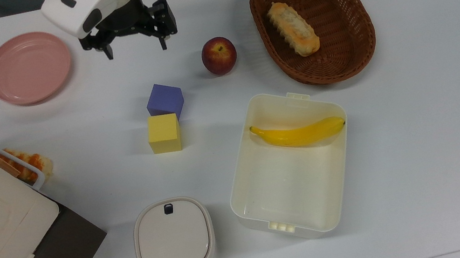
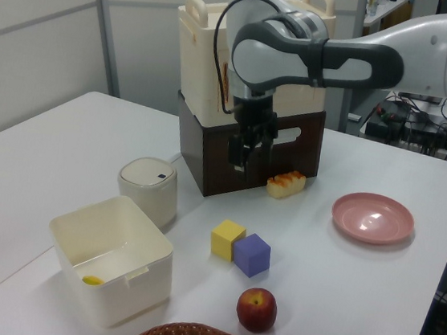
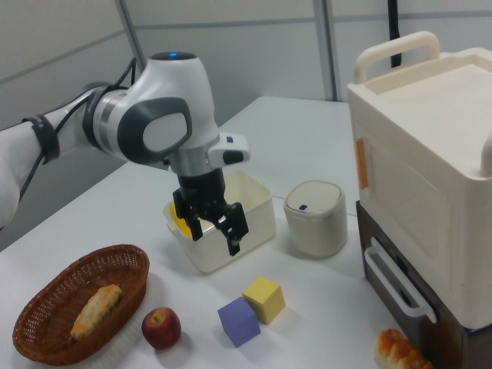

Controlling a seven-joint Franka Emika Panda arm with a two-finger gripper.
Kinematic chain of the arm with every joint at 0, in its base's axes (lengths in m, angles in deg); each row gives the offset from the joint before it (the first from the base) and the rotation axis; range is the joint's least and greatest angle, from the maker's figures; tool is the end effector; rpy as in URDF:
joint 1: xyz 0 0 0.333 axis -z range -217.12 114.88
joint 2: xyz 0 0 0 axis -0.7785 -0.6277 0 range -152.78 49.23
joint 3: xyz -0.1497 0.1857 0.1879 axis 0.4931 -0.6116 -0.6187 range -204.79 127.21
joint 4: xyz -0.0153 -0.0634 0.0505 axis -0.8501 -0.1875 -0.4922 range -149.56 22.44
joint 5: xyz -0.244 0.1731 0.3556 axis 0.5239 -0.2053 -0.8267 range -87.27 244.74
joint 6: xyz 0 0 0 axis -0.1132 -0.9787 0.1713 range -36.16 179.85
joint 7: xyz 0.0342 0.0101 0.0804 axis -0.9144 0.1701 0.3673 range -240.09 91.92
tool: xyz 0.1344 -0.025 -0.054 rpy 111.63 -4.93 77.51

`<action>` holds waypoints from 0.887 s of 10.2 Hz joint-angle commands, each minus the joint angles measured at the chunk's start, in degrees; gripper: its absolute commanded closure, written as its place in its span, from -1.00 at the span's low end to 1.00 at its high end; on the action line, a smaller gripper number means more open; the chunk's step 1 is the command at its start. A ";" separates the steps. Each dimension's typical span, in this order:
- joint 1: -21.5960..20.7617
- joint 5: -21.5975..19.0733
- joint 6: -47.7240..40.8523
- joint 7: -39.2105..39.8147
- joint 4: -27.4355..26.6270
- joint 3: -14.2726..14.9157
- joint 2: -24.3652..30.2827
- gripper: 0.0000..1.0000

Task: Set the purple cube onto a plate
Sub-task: 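Move the gripper over the purple cube and lower it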

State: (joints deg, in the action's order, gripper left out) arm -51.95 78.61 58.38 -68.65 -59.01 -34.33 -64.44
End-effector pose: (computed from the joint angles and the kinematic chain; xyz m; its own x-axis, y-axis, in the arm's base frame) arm 0.6862 -0.0395 0.4751 0.9963 0.0321 -0.0803 0.0328 -0.9994 0.0075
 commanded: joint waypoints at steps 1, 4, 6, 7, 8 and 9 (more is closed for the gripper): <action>-0.57 -1.81 10.48 -3.91 -16.28 -0.16 7.47 -1.00; -0.75 -1.37 14.22 -12.96 -17.91 -0.59 2.40 -1.00; -1.72 -0.58 16.33 -16.50 -17.82 -0.60 -1.56 -1.00; -1.72 -0.32 17.55 -16.77 -17.82 -0.60 -3.32 -1.00; -1.72 -0.32 18.26 -17.82 -17.21 -0.60 -4.73 -1.00; -1.72 -0.14 18.96 -19.48 -16.34 -0.60 -6.83 -1.00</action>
State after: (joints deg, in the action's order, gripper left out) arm -53.09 77.67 75.61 -84.62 -76.19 -35.14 -68.95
